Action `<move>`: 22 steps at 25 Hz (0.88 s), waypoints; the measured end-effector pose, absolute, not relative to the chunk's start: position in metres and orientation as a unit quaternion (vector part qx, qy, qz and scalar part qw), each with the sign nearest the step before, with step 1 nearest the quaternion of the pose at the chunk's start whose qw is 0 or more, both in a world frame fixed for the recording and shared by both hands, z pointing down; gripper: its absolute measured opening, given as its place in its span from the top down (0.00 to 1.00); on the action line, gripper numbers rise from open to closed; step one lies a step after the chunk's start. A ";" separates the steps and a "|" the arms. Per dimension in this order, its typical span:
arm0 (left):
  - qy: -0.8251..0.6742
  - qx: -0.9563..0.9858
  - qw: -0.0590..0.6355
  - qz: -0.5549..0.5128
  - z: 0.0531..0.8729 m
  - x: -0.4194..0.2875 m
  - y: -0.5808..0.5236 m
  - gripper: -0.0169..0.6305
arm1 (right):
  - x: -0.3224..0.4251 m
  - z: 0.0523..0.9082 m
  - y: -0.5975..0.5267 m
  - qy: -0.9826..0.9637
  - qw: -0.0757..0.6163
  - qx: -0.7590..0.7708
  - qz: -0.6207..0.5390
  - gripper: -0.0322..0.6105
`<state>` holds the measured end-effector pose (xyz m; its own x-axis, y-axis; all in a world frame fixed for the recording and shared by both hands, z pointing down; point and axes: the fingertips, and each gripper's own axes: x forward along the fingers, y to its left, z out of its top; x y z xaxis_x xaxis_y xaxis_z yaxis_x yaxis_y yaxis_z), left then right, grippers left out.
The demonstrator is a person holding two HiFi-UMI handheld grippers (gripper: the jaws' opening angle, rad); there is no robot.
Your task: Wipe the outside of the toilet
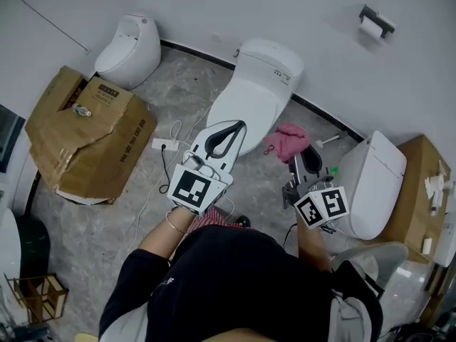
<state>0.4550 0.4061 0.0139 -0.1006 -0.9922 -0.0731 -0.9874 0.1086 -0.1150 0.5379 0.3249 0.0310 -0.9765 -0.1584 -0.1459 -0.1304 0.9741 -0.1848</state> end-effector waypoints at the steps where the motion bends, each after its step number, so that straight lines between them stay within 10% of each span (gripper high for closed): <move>1: 0.741 -0.669 0.065 -0.015 0.013 0.449 0.407 0.96 | 0.531 0.031 0.326 0.990 0.079 -0.074 -0.087 0.86; 22: 0.750 -0.659 0.059 0.001 0.011 0.277 0.440 0.96 | 0.385 0.019 0.347 0.990 0.080 -0.092 -0.075 0.85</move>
